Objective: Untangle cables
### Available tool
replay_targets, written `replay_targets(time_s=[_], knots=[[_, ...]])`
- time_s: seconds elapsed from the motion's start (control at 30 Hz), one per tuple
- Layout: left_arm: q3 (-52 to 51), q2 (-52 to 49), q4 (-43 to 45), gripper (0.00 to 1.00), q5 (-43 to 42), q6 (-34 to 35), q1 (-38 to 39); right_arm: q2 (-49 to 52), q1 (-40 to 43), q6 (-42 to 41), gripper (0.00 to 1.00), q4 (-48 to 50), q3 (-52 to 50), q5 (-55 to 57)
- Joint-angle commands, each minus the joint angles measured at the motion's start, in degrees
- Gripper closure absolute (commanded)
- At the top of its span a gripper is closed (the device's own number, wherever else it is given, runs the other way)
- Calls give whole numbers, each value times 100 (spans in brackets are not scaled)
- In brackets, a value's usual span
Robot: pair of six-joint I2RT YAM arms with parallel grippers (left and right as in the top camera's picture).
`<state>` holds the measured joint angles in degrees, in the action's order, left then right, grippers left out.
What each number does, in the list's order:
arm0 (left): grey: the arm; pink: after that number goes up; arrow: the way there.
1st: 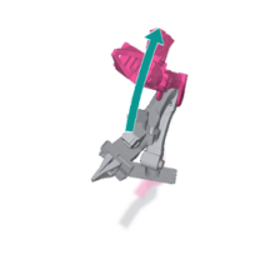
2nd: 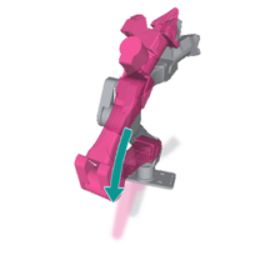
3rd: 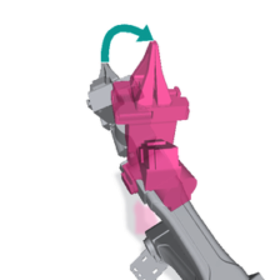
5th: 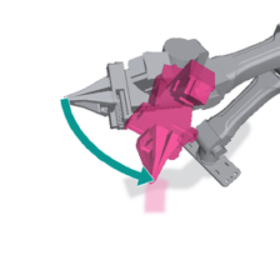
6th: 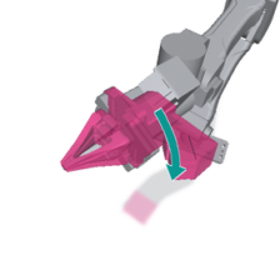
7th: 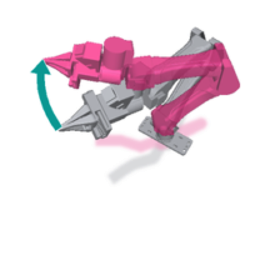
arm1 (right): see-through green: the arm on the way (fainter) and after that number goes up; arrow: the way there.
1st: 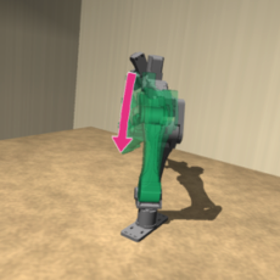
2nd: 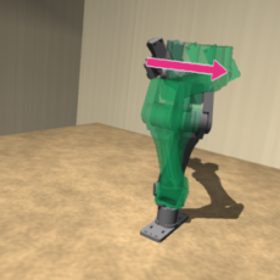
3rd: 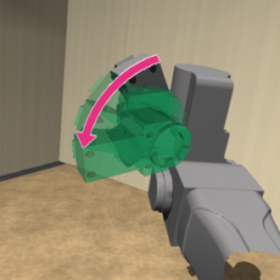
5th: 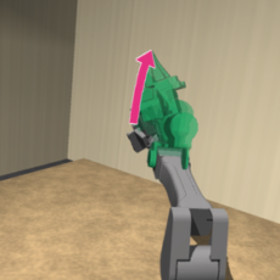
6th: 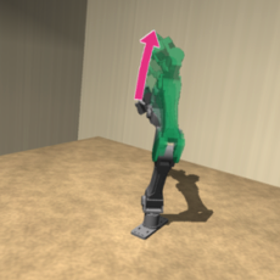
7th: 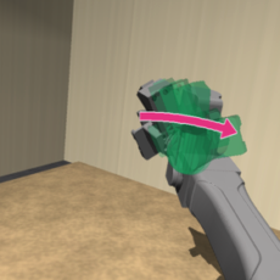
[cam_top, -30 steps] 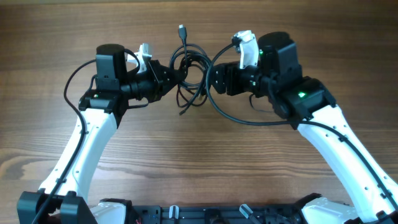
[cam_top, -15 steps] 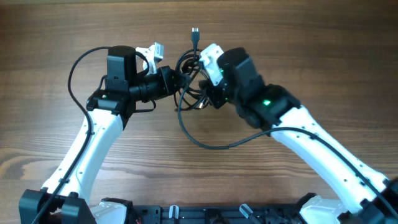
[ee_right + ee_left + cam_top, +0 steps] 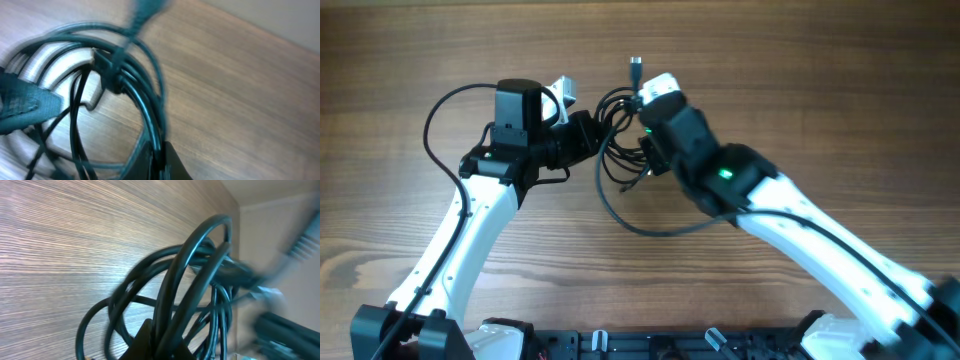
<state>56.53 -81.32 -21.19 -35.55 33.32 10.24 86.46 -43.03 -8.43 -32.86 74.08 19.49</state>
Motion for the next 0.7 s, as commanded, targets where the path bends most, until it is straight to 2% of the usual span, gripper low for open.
replay_targets(time_s=[0.0, 0.07, 0.13, 0.23, 0.3, 0.4, 0.43, 0.47, 0.5, 0.57, 0.6, 0.67], knots=[[57, 70, -17, 96, 741, 57, 2, -787, 343, -1167, 96, -610, 267, -157], [57, 70, -11, 96, 988, 61, 2, -890, 763, -1923, 96, -1182, 267, -463], [57, 70, 9, 96, 1215, 282, -2, -852, 1198, -2124, 96, -1589, 219, -1060], [59, 70, 466, 96, 1097, 643, -72, -527, 1521, -2343, 96, -2011, 214, -1384], [59, 70, 1156, 96, 201, 767, -328, -101, 1552, -2470, 96, -2297, 214, -1453], [59, 70, 1805, 96, -935, 1827, -929, 354, 1552, -1991, 94, -2173, 214, -1895], [59, 70, 1906, 96, -1123, 2002, -1021, 367, 1552, -1823, 88, -2048, 214, -2094], [59, 70, 1987, 96, -1316, 2238, -1123, 365, 1552, -1604, 71, -1897, 219, -2369], [59, 70, 2061, 96, -1541, 2653, -1231, 365, 1552, -1246, 45, -1709, 273, -2844], [59, 70, 2065, 96, -1705, 3274, -1276, 354, 1554, -940, 30, -1659, 428, -3182], [59, 70, 2065, 96, -1727, 3451, -1276, 352, 1558, -758, 26, -1679, 520, -3281], [59, 70, 2103, 96, -1781, 3617, -1276, 319, 1558, -492, 25, -1742, 815, -3471]])
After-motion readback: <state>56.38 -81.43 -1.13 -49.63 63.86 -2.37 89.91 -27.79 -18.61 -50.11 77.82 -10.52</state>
